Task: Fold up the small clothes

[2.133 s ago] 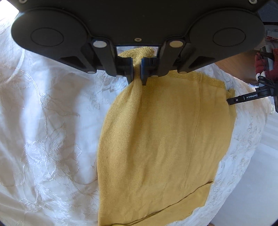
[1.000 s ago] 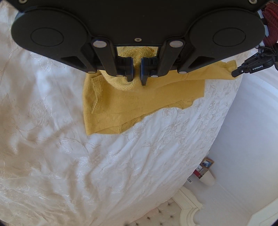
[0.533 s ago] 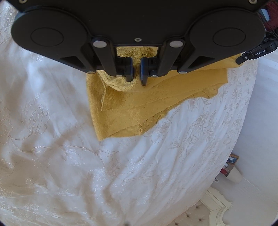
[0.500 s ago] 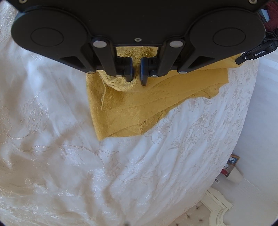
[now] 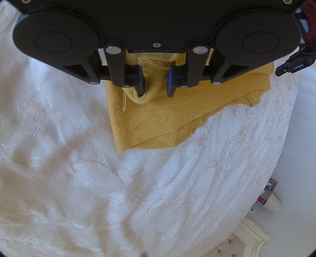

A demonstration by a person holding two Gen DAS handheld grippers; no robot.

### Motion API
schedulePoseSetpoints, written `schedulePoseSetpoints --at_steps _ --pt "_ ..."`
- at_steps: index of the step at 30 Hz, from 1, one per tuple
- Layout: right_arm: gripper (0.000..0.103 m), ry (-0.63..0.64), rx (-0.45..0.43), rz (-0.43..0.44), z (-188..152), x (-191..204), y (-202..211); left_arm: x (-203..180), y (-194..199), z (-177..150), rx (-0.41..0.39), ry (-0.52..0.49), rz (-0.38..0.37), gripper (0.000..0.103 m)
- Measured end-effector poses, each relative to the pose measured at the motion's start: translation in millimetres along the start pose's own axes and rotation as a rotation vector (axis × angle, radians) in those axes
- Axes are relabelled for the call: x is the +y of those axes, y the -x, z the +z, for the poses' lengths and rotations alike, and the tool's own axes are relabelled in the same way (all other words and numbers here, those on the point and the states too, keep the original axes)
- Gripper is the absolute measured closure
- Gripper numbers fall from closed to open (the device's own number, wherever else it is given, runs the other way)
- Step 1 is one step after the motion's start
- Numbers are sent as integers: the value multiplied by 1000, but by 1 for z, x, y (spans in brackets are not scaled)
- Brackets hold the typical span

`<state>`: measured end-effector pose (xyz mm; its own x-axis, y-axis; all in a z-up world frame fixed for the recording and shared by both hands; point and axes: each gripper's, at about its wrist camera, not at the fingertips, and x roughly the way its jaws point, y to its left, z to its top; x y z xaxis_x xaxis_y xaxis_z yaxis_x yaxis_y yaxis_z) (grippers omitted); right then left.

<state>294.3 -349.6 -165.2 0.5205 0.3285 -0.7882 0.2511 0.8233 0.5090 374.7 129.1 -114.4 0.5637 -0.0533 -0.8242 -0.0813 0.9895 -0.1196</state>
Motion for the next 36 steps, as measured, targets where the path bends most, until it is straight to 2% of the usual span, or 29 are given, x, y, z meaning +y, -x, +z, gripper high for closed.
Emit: schedulePoseSetpoints --at_steps 3,6,11,16,21,24,27,32,36 --pt "43 45 -48 -36 1 2 5 -7 7 -3 -11 -62 7 84" --pt "41 110 -118 -89 -3 7 17 -20 21 -15 -37 -148 -10 78" --pt "41 288 -192 -148 -25 29 40 -49 40 -51 -59 -258 -57 77" --pt "42 435 -150 -151 -62 50 40 -66 35 -88 8 -310 -97 77" --pt "45 510 -69 -177 -88 58 17 -73 17 -103 66 -362 -97 77" --pt "45 534 -35 -185 -93 61 1 -78 6 -103 79 -378 -97 77" --pt "45 555 -35 -197 -87 64 -12 -81 -6 -90 70 -387 -98 76" --pt "45 545 -81 -198 -50 67 -26 -87 -25 -54 24 -399 -100 76" --pt "45 471 -126 -205 -11 64 -31 -89 -33 -14 -38 -368 -84 76"
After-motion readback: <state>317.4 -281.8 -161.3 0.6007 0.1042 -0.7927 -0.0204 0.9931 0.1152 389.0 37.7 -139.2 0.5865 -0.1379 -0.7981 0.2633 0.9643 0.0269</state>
